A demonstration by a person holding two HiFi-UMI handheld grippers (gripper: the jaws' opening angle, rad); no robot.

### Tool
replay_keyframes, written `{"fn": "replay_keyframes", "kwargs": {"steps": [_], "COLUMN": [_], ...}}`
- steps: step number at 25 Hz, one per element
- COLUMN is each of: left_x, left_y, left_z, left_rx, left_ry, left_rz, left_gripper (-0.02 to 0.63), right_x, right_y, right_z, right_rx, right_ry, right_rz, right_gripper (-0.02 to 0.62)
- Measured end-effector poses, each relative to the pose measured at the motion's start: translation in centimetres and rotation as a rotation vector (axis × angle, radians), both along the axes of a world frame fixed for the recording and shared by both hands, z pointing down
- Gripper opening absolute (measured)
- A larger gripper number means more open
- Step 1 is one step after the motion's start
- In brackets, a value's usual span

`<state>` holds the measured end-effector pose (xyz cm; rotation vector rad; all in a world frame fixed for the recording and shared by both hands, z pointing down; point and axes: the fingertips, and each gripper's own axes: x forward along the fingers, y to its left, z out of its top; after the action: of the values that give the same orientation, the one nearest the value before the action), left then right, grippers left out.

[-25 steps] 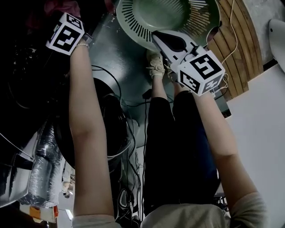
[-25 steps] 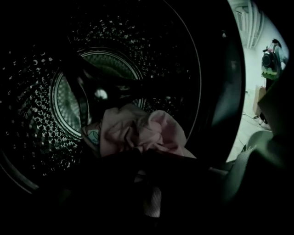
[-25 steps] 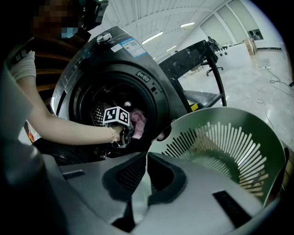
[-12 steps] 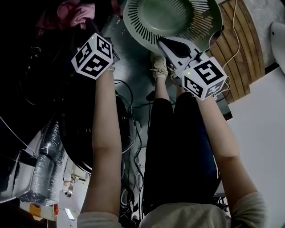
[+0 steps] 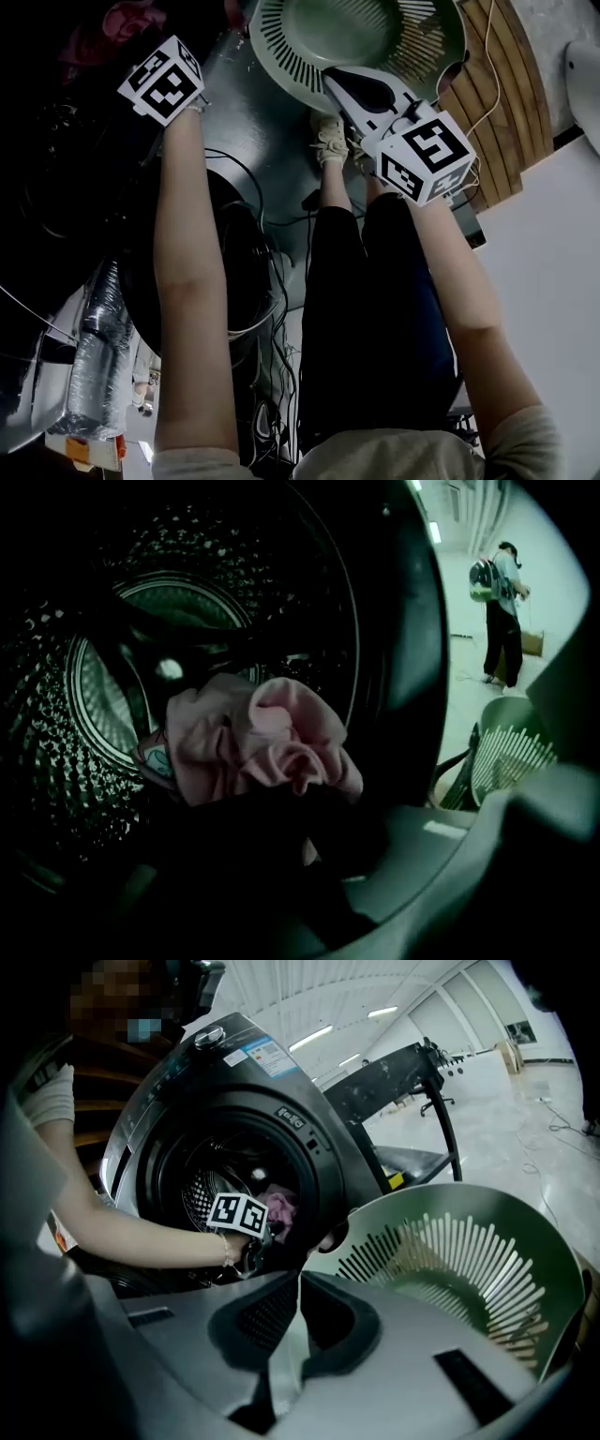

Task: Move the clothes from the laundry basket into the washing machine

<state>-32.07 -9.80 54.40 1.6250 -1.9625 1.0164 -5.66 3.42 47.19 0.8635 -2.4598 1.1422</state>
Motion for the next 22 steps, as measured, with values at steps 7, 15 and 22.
{"fn": "replay_keyframes", "kwargs": {"steps": [7, 15, 22], "left_x": [-5.2, -1.5, 5.6], "left_y": [-2.9, 0.7, 6.0], "left_z": [-1.2, -0.9, -4.6], "left_rx": [0.007, 0.018, 0.018], "left_ry": [-0.121, 0.062, 0.209], "left_rz": [-0.098, -0.143, -0.062], "left_gripper": [0.046, 0.193, 0.192], "right_x": [0.2, 0.9, 1.5], "right_y": [0.2, 0.1, 0.2], "right_z": [0.3, -0.8, -5.5], "right_rx": [-0.002, 0.014, 0.031], "right_ry": [0.013, 0.045, 0.035], "right_rz": [-0.021, -0.025, -0.043], "right_gripper": [0.017, 0.017, 0.010]}}
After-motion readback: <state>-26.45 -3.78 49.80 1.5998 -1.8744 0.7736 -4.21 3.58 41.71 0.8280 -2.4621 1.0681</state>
